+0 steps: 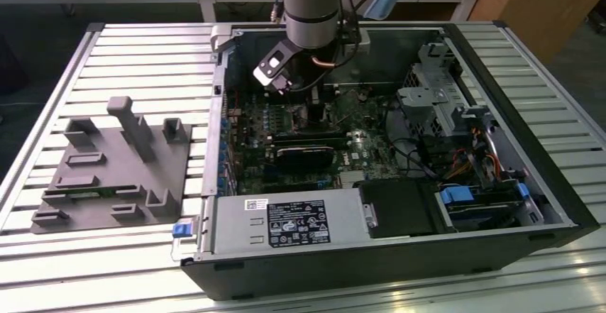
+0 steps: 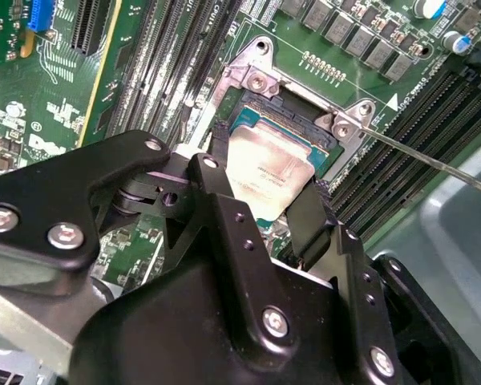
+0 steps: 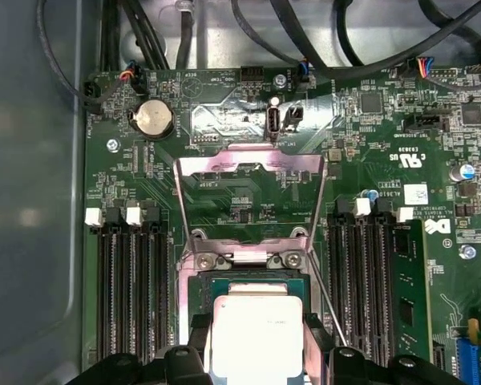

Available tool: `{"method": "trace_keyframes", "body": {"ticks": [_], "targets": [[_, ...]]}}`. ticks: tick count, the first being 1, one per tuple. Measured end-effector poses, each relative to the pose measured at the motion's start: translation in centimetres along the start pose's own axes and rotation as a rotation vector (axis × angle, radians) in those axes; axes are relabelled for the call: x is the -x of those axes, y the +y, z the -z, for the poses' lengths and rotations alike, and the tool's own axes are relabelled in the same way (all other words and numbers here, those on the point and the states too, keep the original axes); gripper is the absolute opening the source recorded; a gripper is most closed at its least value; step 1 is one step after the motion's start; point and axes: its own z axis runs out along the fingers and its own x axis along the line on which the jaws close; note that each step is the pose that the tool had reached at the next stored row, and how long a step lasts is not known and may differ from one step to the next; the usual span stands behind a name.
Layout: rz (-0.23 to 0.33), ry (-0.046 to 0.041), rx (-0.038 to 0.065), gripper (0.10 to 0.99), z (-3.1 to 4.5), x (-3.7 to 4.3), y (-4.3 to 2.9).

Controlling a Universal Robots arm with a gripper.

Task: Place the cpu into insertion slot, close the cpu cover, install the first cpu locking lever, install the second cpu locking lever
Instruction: 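Place the cpu into insertion slot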

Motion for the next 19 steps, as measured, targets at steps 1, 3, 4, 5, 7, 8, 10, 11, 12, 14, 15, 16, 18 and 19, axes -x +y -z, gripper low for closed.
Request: {"method": "trace_keyframes", "body": {"ticks": [1, 3, 4, 5, 7, 8, 10, 11, 12, 14, 15, 16, 18, 19], "targets": [[0.000, -0.0001, 0.000, 0.537, -0.07, 0.00, -0.02], [0.000, 0.0000, 0.000, 0.537, -0.23, 0.00, -0.07], [0.000, 0.0000, 0.000, 0.537, -0.31, 0.00, -0.10], [0.001, 0.0000, 0.000, 0.537, -0.37, 0.01, -0.14], [0.004, 0.0002, 0.000, 0.537, -0.46, 0.02, -0.20], [0.005, 0.0002, 0.000, 0.537, -0.47, 0.02, -0.20], [0.006, 0.0007, 0.000, 0.537, -0.48, 0.00, -0.20], [0.007, 0.0013, 0.000, 0.537, -0.49, -0.01, -0.20], [0.010, 0.0017, 0.000, 0.537, -0.50, -0.01, -0.20], [0.019, 0.0027, 0.000, 0.537, -0.52, -0.01, -0.21], [0.023, 0.0030, 0.000, 0.537, -0.53, -0.01, -0.21], [0.027, 0.0033, 0.000, 0.537, -0.55, -0.01, -0.21], [0.029, 0.0035, 0.000, 0.537, -0.61, -0.01, -0.20], [0.030, 0.0035, 0.000, 0.537, -0.64, -0.01, -0.20]]}}
